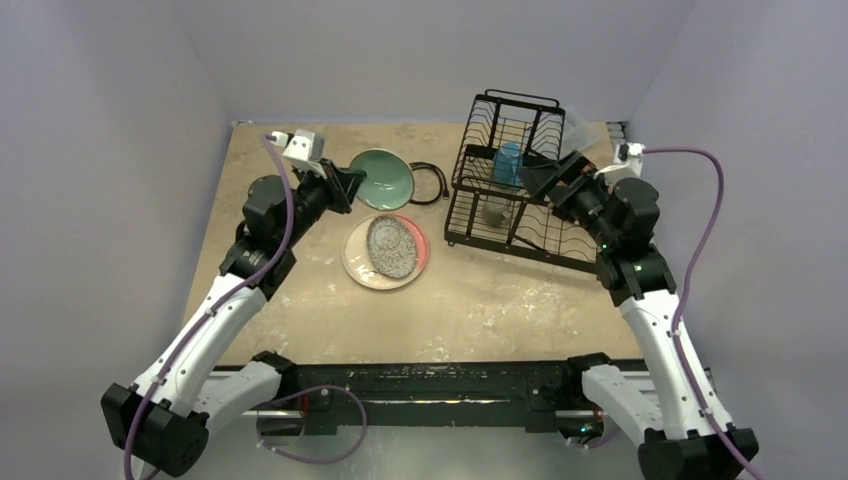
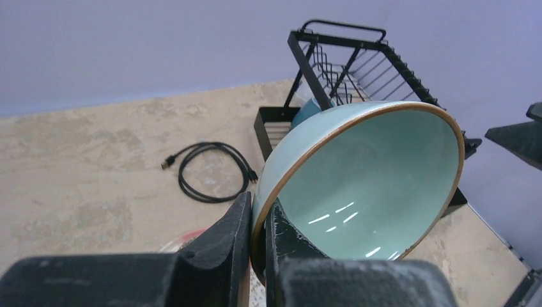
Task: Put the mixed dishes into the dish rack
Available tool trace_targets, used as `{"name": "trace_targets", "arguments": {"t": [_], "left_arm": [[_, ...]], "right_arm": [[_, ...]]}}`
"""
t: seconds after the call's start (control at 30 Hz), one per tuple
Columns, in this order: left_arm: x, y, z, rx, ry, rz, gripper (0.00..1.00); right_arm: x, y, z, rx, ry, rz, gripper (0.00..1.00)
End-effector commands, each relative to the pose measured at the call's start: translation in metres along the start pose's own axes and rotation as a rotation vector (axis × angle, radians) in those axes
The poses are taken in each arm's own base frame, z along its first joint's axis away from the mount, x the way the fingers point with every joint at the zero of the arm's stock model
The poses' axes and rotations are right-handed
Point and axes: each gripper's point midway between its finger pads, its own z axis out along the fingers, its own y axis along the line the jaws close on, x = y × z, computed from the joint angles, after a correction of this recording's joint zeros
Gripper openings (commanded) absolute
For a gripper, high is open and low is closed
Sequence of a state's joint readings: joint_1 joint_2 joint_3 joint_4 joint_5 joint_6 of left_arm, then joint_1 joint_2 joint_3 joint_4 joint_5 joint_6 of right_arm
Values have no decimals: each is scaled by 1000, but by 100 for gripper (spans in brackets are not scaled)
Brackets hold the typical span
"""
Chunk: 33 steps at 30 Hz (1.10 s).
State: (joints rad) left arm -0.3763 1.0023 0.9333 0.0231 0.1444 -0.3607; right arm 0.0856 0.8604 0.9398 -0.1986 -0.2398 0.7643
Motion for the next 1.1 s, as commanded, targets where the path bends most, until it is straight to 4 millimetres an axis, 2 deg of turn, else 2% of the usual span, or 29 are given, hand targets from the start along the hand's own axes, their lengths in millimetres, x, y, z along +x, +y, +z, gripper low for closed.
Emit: {"name": "trace_targets", "arguments": {"t": [0.0,0.13,0.17,0.3,0.47,0.53,0.67,0.77,0.9,1.07], "left_arm": [[-62,0,-14,-64,-244,105,0],[-66,19,-21,-179,-263,129,0],[-69,25,-25,-217,-277,135,0],[-74,42,-34,-314,-317,158,0],[-75,50,-37,-353,-345,193,0],[-73,53,-36,-363,-351,212,0],[-69,56,-35,-379,-368,264,0],[-66,57,-32,-387,-368,298,0],[-64,54,-30,-373,-366,308,0],[-65,48,-31,-359,-379,340,0]], "right_arm": [[-16,94,-2,-209,-74,53,99],[12,157,12,-299,-16,118,99],[23,164,23,-285,3,138,99],[57,205,45,-286,48,294,99],[108,249,70,-276,122,481,99],[115,256,76,-245,100,561,96],[116,267,86,-214,47,717,91],[127,271,96,-182,61,812,87],[137,279,107,-128,79,859,87],[144,275,119,-60,48,910,81]]}}
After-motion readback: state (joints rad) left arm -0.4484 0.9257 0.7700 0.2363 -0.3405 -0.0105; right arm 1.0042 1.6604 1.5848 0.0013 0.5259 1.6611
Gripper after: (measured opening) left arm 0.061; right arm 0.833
